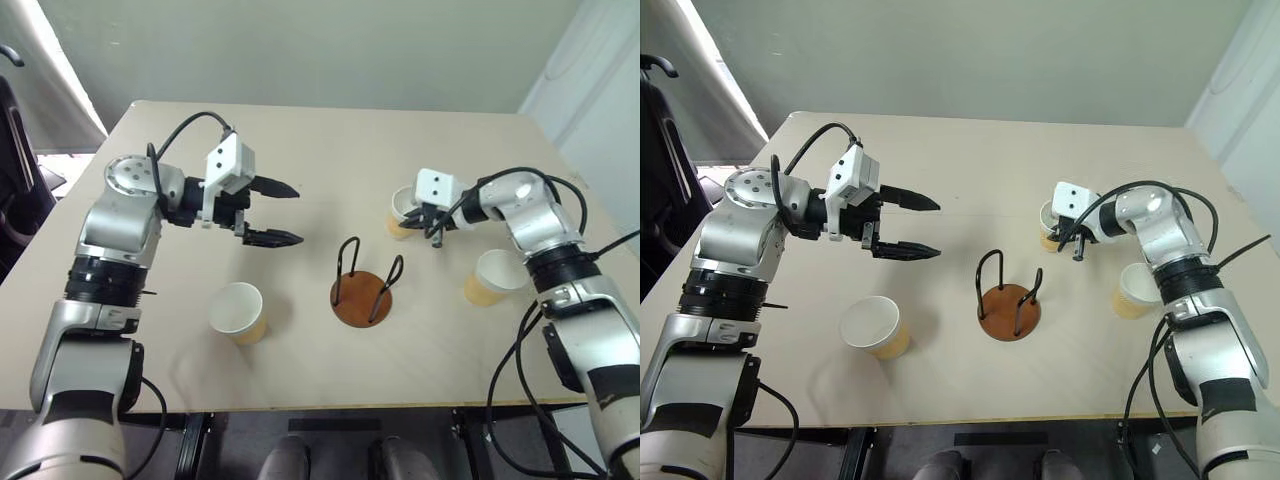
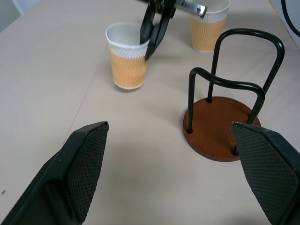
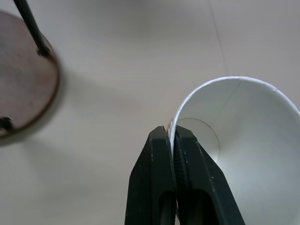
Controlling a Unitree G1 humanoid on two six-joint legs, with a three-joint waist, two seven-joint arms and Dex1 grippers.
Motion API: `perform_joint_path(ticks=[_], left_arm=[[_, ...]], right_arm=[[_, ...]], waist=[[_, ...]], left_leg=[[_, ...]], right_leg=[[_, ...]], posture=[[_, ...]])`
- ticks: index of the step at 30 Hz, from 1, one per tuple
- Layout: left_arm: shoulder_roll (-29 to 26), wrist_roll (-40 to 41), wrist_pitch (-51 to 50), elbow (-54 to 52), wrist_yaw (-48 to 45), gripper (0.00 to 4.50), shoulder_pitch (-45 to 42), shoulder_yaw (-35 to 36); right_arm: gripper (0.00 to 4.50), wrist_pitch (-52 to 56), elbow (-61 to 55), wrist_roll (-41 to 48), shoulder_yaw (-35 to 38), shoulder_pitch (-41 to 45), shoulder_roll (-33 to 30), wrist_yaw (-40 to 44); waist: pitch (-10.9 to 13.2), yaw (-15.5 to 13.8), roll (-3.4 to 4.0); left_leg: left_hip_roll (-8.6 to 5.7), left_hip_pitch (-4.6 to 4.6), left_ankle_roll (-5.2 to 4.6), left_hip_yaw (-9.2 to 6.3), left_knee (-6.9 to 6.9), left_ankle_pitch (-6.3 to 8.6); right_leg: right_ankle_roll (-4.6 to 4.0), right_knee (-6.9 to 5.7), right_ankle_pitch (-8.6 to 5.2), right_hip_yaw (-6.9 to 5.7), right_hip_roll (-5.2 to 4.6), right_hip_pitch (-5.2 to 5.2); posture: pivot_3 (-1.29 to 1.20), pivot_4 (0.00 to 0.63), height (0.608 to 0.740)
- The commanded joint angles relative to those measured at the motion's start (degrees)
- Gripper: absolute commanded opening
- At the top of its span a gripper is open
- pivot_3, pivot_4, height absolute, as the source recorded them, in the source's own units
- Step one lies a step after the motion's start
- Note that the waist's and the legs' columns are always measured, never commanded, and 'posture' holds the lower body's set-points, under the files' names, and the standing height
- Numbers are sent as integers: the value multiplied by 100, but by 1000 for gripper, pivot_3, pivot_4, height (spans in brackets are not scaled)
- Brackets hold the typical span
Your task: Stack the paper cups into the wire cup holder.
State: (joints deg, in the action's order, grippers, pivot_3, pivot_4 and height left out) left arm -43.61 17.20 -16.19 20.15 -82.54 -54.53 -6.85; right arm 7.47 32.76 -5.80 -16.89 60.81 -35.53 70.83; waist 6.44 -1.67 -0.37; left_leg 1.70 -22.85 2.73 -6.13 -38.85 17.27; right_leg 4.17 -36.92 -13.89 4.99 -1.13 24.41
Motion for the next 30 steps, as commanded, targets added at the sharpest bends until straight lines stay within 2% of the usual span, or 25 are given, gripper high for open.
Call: perform_joint_path(ticks=[1,9,15,24,30], left_arm=[[-68,27,58,-128,-102,4500,-48,129],[-47,-29,106,-23,-231,4500,-118,97],[-8,-68,170,67,-440,4500,-186,22],[73,-204,305,366,-613,4500,-420,-24],[135,-267,362,466,-620,4500,-478,-7]], right_arm=[[21,703,-1036,473,459,-116,-280,231],[21,3154,-3570,1747,1258,-424,-767,205],[21,4241,-4721,2466,1414,-549,-1149,118],[21,5011,-5493,3283,1351,-614,-1119,-240],[21,5019,-5680,3513,1159,-771,-1177,-354]], waist=[[0,-8,0],[1,-4,1],[1,2,1],[1,15,1],[1,16,1]], left_leg=[[-1,-2,0,0,-1,0],[0,-5,3,-2,-6,-2],[0,-5,3,-5,-16,-2],[0,0,0,-7,-25,-4],[0,0,0,-8,-25,-4]], right_leg=[[0,1,0,-1,0,0],[0,2,0,-2,1,-1],[1,3,0,-2,0,-2],[1,7,0,0,2,1],[2,8,-1,0,2,4]], posture=[[0,150,740],[0,150,740],[0,150,740],[0,150,740],[0,150,740]])
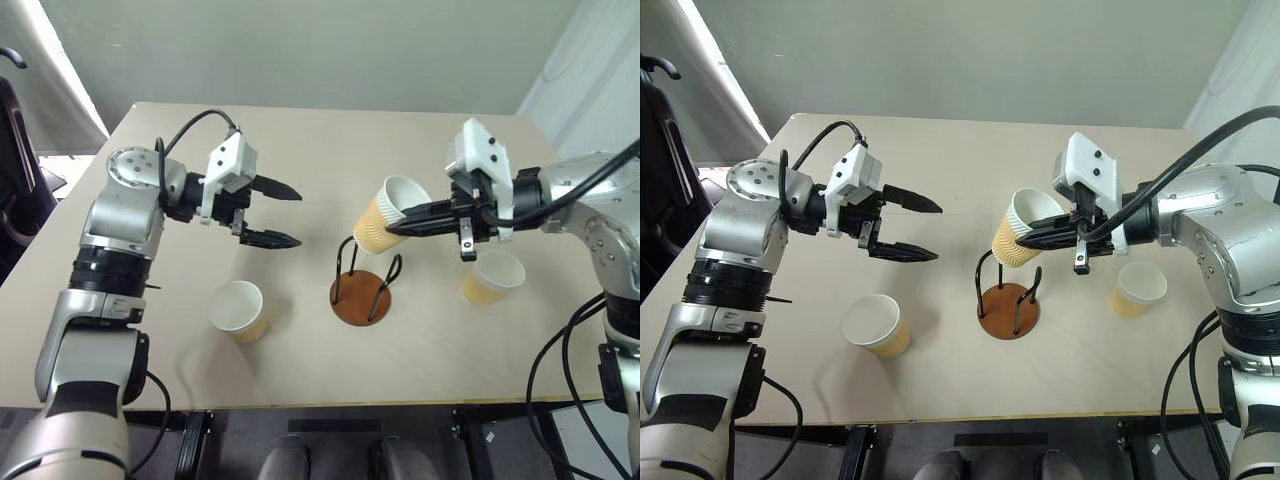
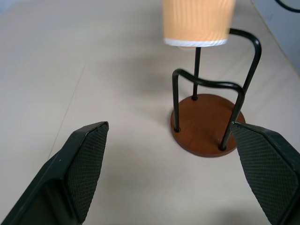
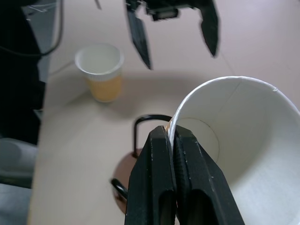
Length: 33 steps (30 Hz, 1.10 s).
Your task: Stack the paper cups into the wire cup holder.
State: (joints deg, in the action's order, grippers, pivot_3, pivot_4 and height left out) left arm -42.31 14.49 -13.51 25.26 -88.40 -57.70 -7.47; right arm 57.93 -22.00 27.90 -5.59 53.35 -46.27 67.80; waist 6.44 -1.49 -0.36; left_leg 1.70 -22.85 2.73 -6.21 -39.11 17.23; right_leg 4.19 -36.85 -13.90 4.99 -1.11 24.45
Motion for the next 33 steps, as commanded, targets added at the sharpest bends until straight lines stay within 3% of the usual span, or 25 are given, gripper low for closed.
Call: perform_joint_path(ticks=[1,15,19,26,33], left_arm=[[11,-3,99,-37,-34,4500,-159,62],[49,-72,157,64,20,4500,-188,114],[46,-85,179,81,21,4500,-190,117],[47,-74,172,62,27,4500,-173,125],[65,67,30,-86,-46,4500,-101,167]], right_arm=[[21,-30,-216,170,11,-39,-119,-53],[21,-698,-184,-14,-420,-410,-479,23],[889,-781,-193,3,-422,-446,-432,-22],[3346,-578,-23,268,-93,-195,-72,-392],[3346,-138,37,837,523,-108,-317,-395]], waist=[[0,-4,0],[0,-1,0],[0,0,0],[0,6,0],[-1,-23,-2]], left_leg=[[0,0,0,0,0,0],[0,0,0,0,0,0],[0,0,0,0,-1,0],[0,0,0,1,-1,0],[-1,-3,-1,-2,1,0]], right_leg=[[0,-1,0,0,0,0],[0,-3,0,0,0,1],[0,-4,0,1,-1,1],[0,-4,0,0,0,2],[1,0,0,-4,0,2]], posture=[[0,150,740],[0,150,740],[0,150,740],[0,150,740],[0,150,740]])
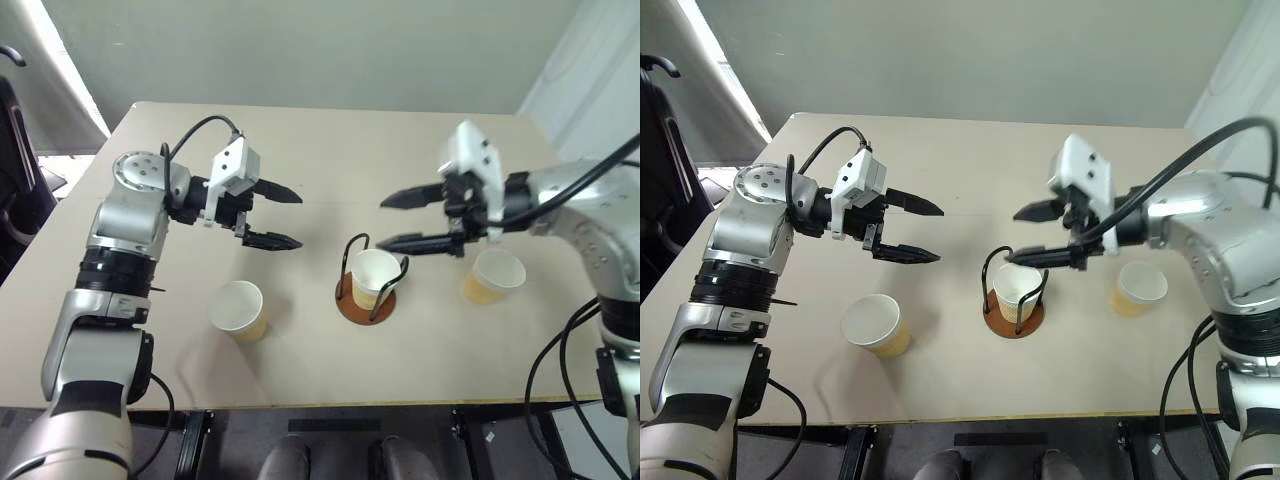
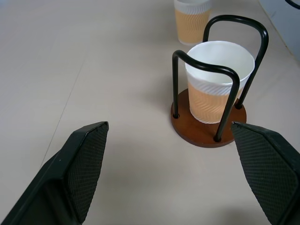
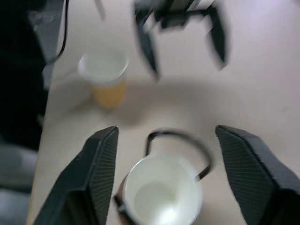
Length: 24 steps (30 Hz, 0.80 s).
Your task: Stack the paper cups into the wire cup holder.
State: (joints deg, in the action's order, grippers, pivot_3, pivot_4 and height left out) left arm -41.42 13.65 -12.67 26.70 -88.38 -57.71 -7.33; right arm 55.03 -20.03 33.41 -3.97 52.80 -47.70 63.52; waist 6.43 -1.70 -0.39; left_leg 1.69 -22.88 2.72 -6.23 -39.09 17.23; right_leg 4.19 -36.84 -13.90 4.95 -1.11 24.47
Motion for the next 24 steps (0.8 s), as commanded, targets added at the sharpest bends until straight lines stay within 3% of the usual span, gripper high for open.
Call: perform_joint_path(ticks=[1,9,16,24], left_arm=[[-20,169,-74,-256,-61,4500,-87,157],[-63,563,-592,-637,-382,4500,10,141],[-73,628,-686,-682,-394,4500,-11,68],[-87,568,-629,-700,-361,4500,53,18]], right_arm=[[3346,192,-186,345,406,-90,-226,29],[3346,329,-389,644,805,-750,-913,69],[3346,-855,-335,-312,608,-1981,-2125,513],[3346,-1813,139,-959,705,-2789,-2595,742]], waist=[[0,2,0],[0,5,0],[0,-15,0],[0,-6,0]], left_leg=[[0,-1,0,0,0,0],[0,-1,0,5,-2,0],[-1,0,0,4,-5,0],[-1,5,-1,8,-8,1]], right_leg=[[0,-1,0,1,-1,0],[1,-5,-1,3,0,0],[4,-7,-1,4,-5,-7],[7,-12,0,7,-3,-10]], posture=[[0,150,740],[0,150,740],[0,150,740],[0,150,740]])
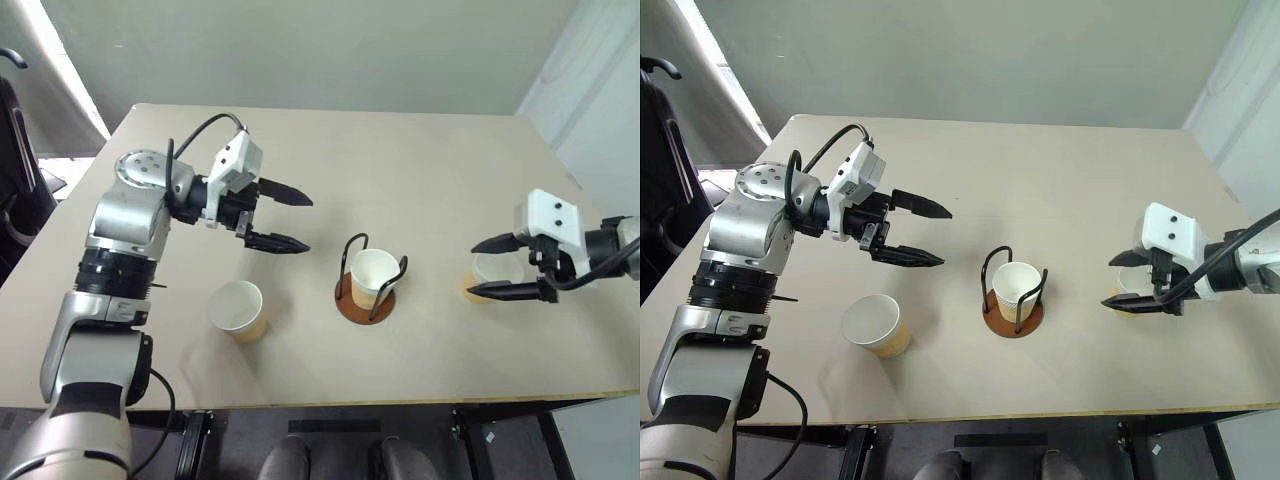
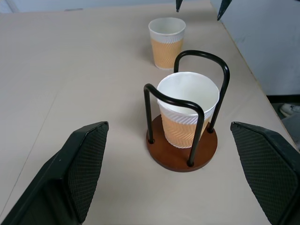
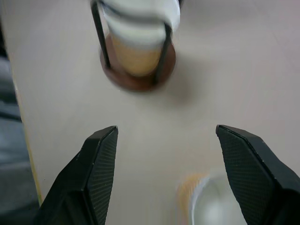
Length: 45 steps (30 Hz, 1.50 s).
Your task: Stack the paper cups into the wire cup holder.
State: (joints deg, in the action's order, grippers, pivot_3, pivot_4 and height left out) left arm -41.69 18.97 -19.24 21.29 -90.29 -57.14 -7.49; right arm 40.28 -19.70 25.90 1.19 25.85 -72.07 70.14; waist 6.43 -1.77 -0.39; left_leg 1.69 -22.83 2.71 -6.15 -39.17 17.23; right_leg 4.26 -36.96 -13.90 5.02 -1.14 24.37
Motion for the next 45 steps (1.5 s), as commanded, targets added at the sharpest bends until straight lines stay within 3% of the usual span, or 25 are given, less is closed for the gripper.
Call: perform_joint_path(ticks=[1,7,23,26,34,45], left_arm=[[-62,36,31,-171,-170,4500,9,34],[-54,124,33,-272,-207,4500,29,64],[-44,160,129,-228,-220,4500,-58,45],[-41,178,115,-282,-219,4500,-47,53],[-400,704,-10,-446,-221,4500,-86,-114],[-925,1940,-772,-674,-221,4500,-520,-176]], right_arm=[[3346,-412,177,-267,189,-150,-162,72],[3346,-973,656,-789,-33,-386,-85,31],[3346,-1608,1557,-1759,-914,91,591,62],[2773,-1772,1838,-2012,-1085,234,805,-13],[20,-1757,2023,-2057,-1011,354,980,109],[20,-713,1045,-1167,-285,347,716,372]], waist=[[0,0,0],[0,0,0],[-1,2,-2],[-1,0,-2],[-1,9,-1],[-1,10,-1]], left_leg=[[0,0,0,0,0,0],[0,0,0,2,-2,0],[0,1,-1,2,-10,0],[0,1,-2,1,-11,1],[0,1,-2,3,-10,1],[0,3,-2,6,-5,1]], right_leg=[[0,0,0,0,0,0],[2,-1,1,0,0,-1],[4,-2,2,-1,1,-2],[4,-3,3,-2,1,-3],[5,-3,3,-4,1,-3],[5,3,3,-2,1,-5]], posture=[[0,150,740],[0,150,740],[0,150,740],[0,150,740],[0,150,740],[0,150,740]])
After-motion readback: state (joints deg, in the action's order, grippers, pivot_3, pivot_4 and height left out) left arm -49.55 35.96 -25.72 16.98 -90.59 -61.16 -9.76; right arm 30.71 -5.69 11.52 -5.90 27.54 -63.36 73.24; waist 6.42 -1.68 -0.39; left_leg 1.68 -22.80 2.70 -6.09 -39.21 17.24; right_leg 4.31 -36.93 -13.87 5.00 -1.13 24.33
